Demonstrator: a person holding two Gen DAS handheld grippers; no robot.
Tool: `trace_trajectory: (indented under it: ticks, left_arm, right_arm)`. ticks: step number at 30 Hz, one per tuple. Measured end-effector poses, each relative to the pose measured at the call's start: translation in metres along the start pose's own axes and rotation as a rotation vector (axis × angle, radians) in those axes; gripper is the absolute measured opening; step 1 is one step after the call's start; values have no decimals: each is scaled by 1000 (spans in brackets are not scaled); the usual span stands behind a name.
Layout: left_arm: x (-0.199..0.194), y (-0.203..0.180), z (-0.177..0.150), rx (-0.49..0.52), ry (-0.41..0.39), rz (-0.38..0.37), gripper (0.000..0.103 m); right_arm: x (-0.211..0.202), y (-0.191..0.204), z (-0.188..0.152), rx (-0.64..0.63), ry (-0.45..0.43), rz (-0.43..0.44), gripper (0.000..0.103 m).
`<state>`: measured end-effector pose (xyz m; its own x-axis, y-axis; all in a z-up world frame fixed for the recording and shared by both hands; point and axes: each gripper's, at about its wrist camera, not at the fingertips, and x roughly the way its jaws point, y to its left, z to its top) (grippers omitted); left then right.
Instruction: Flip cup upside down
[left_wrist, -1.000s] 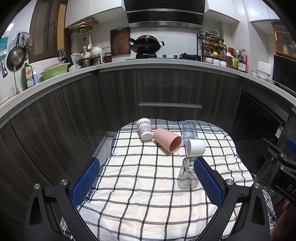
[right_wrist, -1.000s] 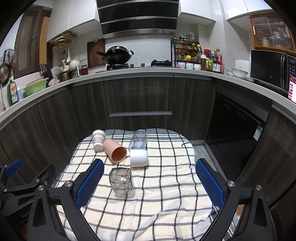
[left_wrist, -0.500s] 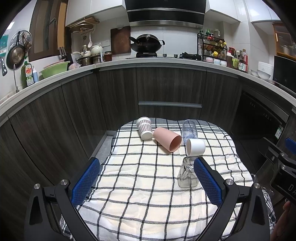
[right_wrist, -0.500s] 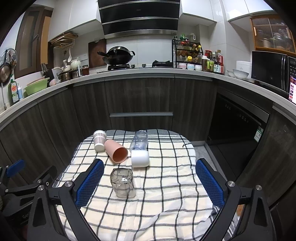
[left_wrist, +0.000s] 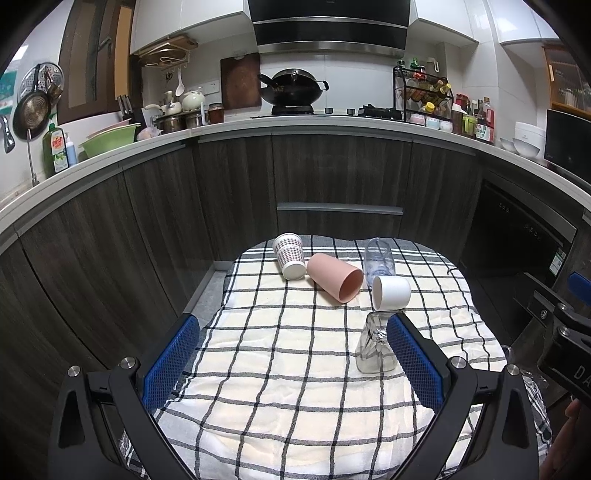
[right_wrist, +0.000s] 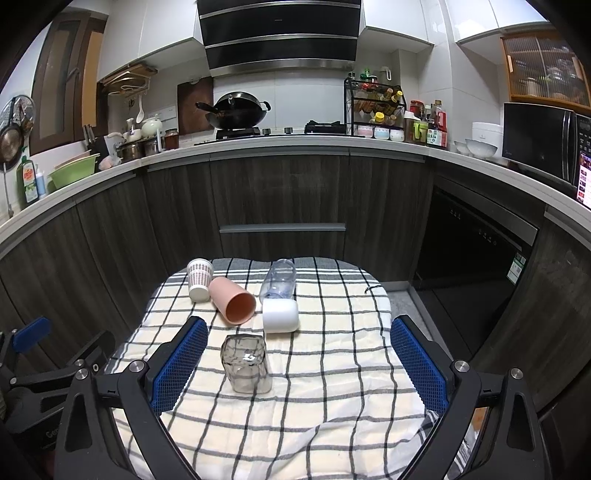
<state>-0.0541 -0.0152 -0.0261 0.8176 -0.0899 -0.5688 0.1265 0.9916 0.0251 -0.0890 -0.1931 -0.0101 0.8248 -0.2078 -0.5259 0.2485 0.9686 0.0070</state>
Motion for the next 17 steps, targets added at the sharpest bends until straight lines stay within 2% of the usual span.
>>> trace_trajectory:
  ticks: [11, 17]
  left_arm:
    - [3, 2, -2, -23, 11, -22, 103]
    - [3, 1, -4, -14, 5, -3, 103]
  right_arm:
    - [1, 1, -1, 3, 5, 3, 100]
    - [3, 1, -1, 1, 6, 3, 100]
